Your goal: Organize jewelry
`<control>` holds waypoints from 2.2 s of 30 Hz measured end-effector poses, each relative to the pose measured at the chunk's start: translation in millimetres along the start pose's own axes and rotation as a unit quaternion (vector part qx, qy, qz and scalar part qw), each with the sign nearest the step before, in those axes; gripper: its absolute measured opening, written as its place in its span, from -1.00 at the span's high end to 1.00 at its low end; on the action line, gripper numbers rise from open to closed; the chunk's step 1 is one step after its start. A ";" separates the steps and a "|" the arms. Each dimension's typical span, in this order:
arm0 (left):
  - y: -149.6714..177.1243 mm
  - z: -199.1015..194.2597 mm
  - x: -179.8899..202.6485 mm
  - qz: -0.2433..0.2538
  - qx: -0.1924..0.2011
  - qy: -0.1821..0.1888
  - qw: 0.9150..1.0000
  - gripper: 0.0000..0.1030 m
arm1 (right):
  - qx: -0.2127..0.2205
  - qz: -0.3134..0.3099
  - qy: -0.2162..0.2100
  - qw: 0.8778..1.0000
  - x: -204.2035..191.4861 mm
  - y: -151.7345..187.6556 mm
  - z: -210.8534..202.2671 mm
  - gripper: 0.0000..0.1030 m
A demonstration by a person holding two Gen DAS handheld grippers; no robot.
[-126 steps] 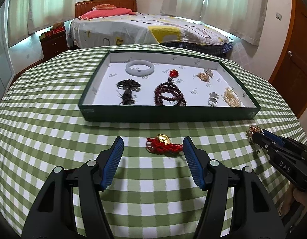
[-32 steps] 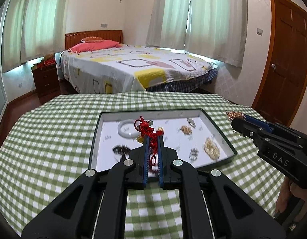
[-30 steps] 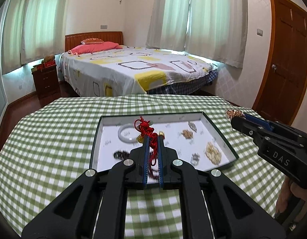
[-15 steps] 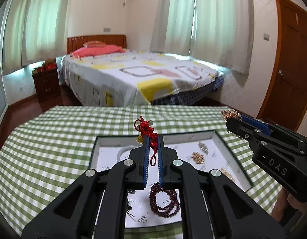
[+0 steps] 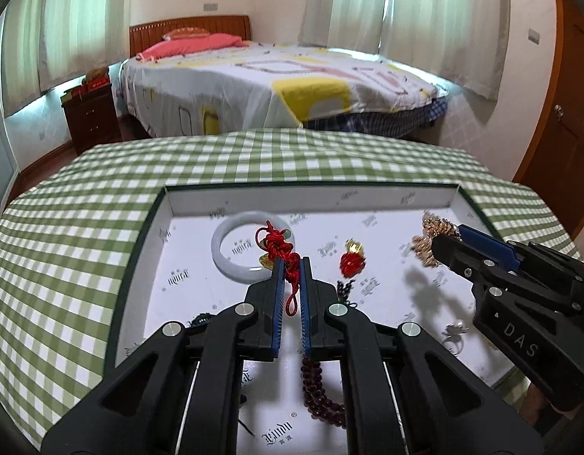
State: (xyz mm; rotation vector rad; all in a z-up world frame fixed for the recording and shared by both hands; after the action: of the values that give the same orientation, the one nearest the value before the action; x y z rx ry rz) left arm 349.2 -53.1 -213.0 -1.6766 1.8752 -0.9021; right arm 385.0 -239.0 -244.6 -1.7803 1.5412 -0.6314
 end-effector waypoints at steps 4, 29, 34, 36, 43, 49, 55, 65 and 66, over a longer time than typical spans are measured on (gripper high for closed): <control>4.8 10.7 0.8 0.002 -0.019 -0.001 1.000 0.84 | -0.016 -0.002 0.002 1.000 0.5 4.2 8.3 0.55; 9.0 26.0 -1.1 -0.002 -0.061 0.000 0.998 0.79 | -0.049 -0.002 0.004 0.999 0.4 7.5 29.4 0.54; 8.3 22.1 -0.4 -0.003 -0.055 0.001 0.998 0.41 | -0.046 -0.002 0.006 0.999 1.1 7.6 28.1 0.36; 8.4 22.1 0.2 -0.002 -0.056 0.001 0.998 0.41 | -0.046 -0.003 0.005 0.999 0.5 8.4 27.9 0.35; 8.6 15.7 -0.3 -0.002 -0.047 0.002 0.999 0.01 | -0.039 -0.001 0.008 0.999 1.6 9.7 23.1 0.09; 10.7 13.8 -6.7 -0.007 -0.049 -0.007 0.999 -0.20 | -0.033 0.008 0.016 0.999 7.5 10.3 18.9 -0.16; 14.4 10.7 -10.8 -0.007 -0.049 -0.013 0.999 -0.34 | -0.029 0.012 0.016 0.999 11.1 9.8 13.0 -0.35; 16.3 -2.1 -11.5 0.000 -0.030 -0.014 0.999 -0.53 | -0.016 0.028 0.014 0.999 16.3 11.2 -0.1 -0.47; 17.6 -4.3 -11.9 -0.001 -0.030 -0.016 0.999 -0.53 | -0.015 0.031 0.015 0.999 17.1 11.7 -1.9 -0.48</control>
State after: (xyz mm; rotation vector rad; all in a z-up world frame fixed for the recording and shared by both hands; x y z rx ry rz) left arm 336.0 -40.0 -224.0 -1.7170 1.8972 -0.8232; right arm 379.0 -256.9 -253.5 -1.7448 1.6267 -0.6096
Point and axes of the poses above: each gripper's, at about its wrist camera, not at the fingertips, and z roughly the way its jaws point, x to its right, y to its underside, the point moved 3 cm from there along z, roughly the way its jaws point, and after that the axes turned 2 degrees about y, right-handed, at the moved point
